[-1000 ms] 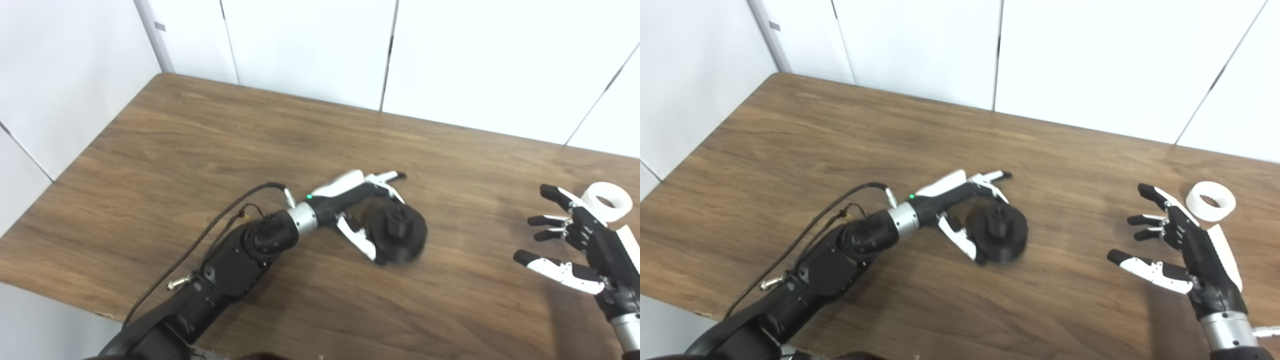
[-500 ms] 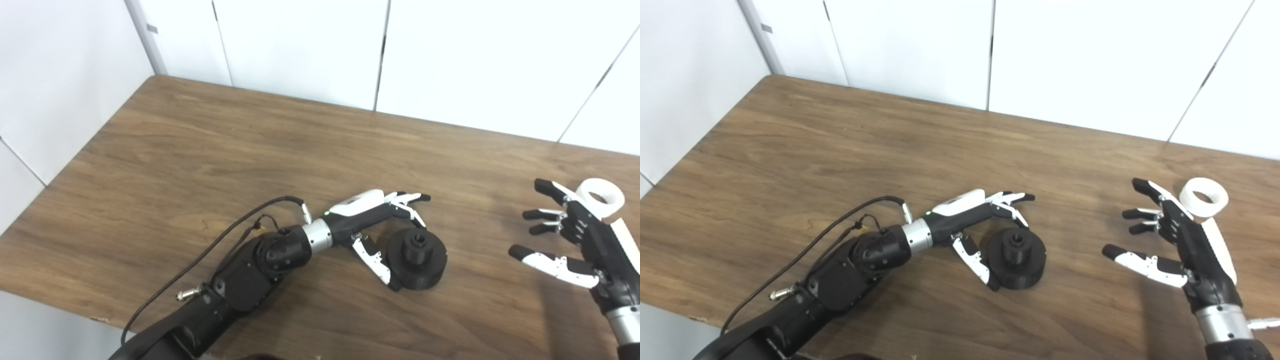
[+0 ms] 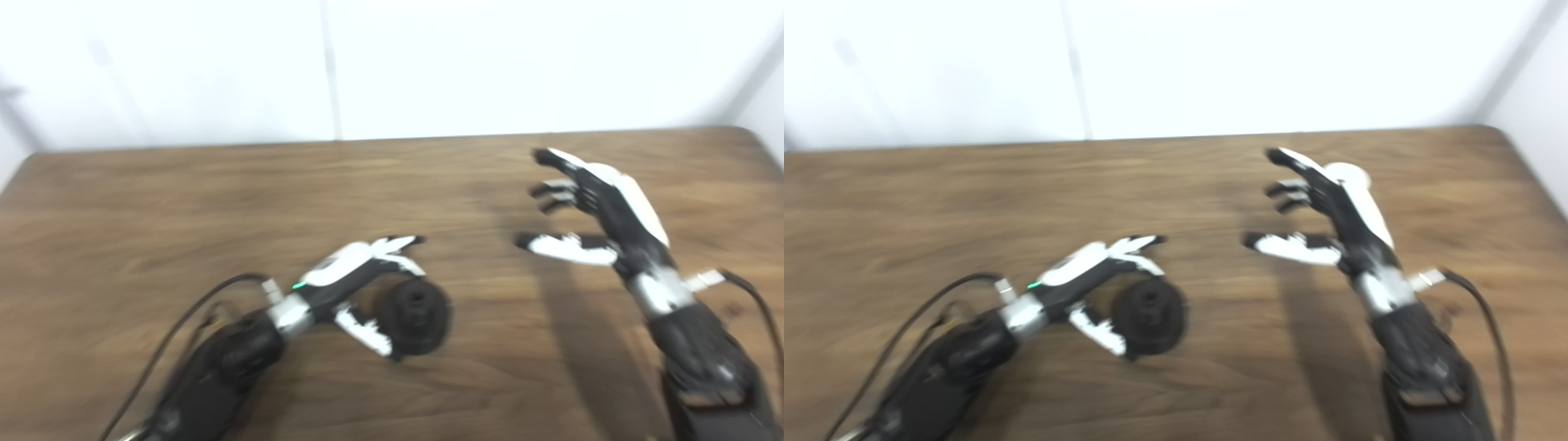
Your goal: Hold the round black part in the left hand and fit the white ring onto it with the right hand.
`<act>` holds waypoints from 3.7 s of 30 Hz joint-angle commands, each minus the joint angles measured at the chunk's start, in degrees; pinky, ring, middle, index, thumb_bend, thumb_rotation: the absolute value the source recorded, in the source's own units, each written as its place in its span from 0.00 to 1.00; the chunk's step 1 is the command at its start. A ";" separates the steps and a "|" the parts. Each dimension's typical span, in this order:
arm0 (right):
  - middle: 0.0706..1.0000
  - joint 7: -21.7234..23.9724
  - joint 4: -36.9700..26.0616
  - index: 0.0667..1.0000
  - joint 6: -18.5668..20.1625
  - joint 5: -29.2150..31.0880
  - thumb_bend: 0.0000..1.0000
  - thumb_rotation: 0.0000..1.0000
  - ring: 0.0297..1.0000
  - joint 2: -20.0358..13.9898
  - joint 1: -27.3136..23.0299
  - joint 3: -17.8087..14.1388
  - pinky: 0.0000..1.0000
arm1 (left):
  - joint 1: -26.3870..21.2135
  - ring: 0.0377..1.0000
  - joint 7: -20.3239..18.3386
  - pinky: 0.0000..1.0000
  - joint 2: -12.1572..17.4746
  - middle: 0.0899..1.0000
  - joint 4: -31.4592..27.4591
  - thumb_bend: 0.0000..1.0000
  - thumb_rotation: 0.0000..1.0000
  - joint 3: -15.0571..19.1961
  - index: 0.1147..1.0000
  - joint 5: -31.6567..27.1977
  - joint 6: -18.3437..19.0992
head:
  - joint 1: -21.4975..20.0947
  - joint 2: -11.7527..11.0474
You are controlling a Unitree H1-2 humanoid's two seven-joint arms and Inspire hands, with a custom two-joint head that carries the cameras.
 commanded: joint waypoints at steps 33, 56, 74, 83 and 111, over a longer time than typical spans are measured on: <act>0.94 20.46 26.08 0.80 10.55 -25.57 0.80 0.37 0.89 -28.16 -30.86 12.99 0.74 | 2.64 1.00 -3.87 0.96 4.96 1.00 3.68 0.52 0.06 1.52 0.42 -0.63 -4.16 | -16.31 -8.05; 1.00 29.58 33.90 0.92 17.86 -23.81 1.00 0.38 0.93 -25.16 -33.71 17.30 0.73 | 2.62 1.00 -3.84 0.94 4.86 1.00 3.84 0.52 0.06 1.63 0.42 -0.62 -4.38 | -15.36 -7.78; 0.99 25.88 35.14 0.90 17.39 -26.25 0.97 0.26 0.93 -22.38 -30.74 18.85 0.80 | 3.39 1.00 -4.04 0.92 4.76 1.00 2.18 0.52 0.06 1.92 0.42 -0.87 -3.26 | -14.02 -7.17; 0.94 17.30 37.50 0.84 15.01 -25.59 0.90 0.22 0.92 -19.90 -28.71 18.26 0.86 | 3.60 1.00 -3.82 0.94 4.75 1.00 2.34 0.52 0.06 2.04 0.42 -0.95 -3.67 | -13.63 -6.76; 0.80 2.36 41.41 0.46 8.32 -24.12 0.53 0.14 0.81 -16.89 -26.19 17.43 0.76 | 4.08 1.00 -4.39 0.91 4.78 1.00 1.64 0.52 0.07 2.23 0.42 -1.74 -3.55 | -12.96 -5.74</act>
